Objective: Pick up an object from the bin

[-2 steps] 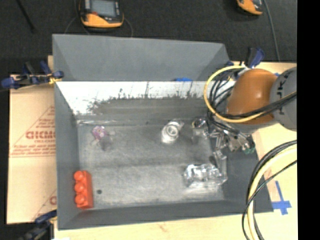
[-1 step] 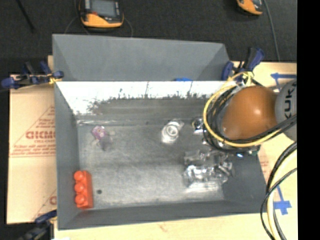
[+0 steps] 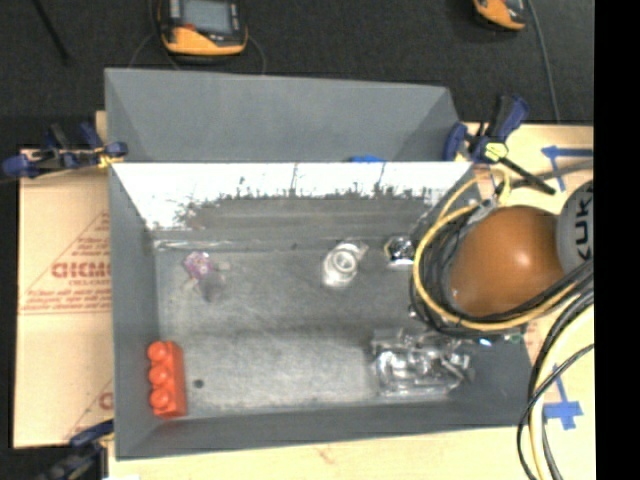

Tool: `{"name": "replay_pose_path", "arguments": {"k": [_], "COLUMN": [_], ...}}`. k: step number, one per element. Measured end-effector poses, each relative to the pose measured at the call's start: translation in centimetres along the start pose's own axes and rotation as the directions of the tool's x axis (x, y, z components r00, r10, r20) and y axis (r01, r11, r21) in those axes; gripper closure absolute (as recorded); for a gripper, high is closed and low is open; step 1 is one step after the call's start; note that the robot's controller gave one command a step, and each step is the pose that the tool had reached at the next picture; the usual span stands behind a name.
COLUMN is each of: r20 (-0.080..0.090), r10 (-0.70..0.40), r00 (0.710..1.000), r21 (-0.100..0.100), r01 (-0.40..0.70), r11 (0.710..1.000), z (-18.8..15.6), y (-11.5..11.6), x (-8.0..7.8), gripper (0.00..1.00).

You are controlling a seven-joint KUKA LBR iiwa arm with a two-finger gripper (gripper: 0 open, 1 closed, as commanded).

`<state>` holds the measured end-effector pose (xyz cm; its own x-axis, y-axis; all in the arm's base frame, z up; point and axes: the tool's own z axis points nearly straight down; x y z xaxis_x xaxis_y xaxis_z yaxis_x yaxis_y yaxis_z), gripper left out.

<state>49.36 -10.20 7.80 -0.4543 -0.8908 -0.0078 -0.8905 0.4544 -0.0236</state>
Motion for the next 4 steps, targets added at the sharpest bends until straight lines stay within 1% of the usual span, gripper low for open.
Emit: {"name": "replay_pose_path", "arguments": {"k": [1, 2, 3, 4], "r20": [0.001, -0.004, -0.006, -0.003], "r10": [0.000, 0.041, 0.041, 0.022], "r00": [1.000, 0.999, 0.999, 1.000], "r21": [0.000, -0.012, -0.022, -0.025], "r01": [0.000, -0.041, -0.041, -0.022], "r11": [1.000, 0.999, 0.999, 0.999], "z": [-0.3, -6.9, -6.5, -0.6], "y": [-0.1, -1.2, -0.9, -0.1], "x": [-0.2, -0.3, -0.3, -1.5], "gripper": [1.00, 1.00, 0.00, 0.00]}}
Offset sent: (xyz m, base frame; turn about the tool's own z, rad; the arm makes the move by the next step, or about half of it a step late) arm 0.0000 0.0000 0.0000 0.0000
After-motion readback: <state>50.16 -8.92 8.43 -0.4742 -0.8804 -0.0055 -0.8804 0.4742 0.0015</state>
